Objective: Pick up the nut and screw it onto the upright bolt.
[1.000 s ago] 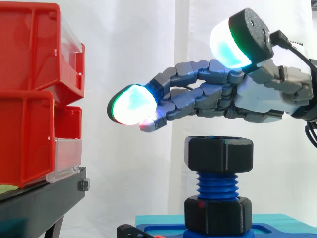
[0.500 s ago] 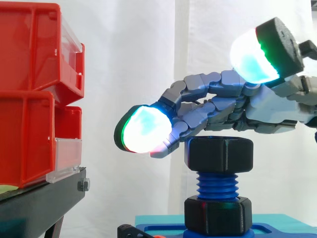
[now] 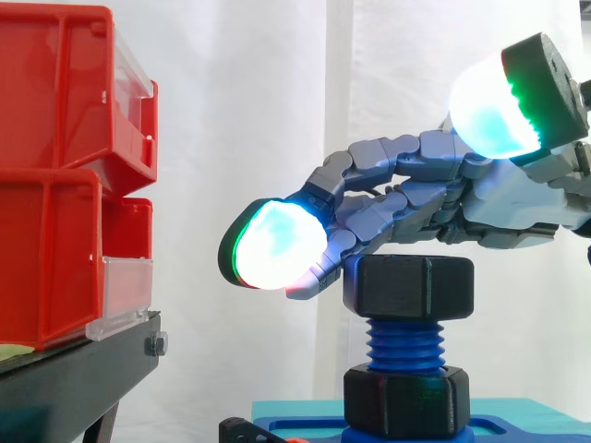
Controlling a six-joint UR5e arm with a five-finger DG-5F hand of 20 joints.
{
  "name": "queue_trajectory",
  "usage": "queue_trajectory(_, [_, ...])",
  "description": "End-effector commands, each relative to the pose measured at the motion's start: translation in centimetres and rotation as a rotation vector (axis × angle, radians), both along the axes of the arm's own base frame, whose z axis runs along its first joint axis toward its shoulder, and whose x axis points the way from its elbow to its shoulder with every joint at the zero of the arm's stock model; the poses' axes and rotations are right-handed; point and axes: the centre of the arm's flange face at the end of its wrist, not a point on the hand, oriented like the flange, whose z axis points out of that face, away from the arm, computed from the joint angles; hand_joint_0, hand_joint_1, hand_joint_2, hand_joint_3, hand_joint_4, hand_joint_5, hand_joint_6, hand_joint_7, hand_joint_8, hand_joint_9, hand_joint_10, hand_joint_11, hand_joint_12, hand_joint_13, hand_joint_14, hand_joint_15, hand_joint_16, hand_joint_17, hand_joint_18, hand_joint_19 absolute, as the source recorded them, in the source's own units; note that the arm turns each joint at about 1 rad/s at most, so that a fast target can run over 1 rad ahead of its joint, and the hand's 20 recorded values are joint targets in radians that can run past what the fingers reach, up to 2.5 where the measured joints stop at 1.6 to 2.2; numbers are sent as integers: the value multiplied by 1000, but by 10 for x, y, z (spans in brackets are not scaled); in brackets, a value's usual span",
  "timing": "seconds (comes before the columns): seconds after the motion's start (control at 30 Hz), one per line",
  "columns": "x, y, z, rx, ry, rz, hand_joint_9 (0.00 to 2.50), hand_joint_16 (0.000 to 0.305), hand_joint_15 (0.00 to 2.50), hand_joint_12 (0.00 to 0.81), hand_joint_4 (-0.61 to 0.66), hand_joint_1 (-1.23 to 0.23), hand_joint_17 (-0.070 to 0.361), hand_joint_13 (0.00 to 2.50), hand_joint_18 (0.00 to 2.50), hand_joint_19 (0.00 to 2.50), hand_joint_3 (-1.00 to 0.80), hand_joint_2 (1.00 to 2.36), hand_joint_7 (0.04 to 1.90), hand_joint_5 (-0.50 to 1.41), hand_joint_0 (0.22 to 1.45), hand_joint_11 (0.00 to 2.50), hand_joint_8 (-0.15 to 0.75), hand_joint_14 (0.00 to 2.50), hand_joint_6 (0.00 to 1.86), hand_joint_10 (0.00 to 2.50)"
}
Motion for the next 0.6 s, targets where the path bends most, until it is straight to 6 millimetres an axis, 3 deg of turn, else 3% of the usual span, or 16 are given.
queue_trajectory(0.0, [0, -4, 0, 0, -1, -5, 314, 28, 0, 270, 293, -133, 64, 208, 0, 0, -500, 1000, 1042, -194, 467, 0, 282, 0, 503, 0])
queue_trajectory(0.57, [-2, -16, 0, -1, 0, -14, 536, 22, 0, 248, 291, -178, 48, 389, 93, 0, -500, 1000, 1391, -138, 485, 0, 296, 0, 518, 0])
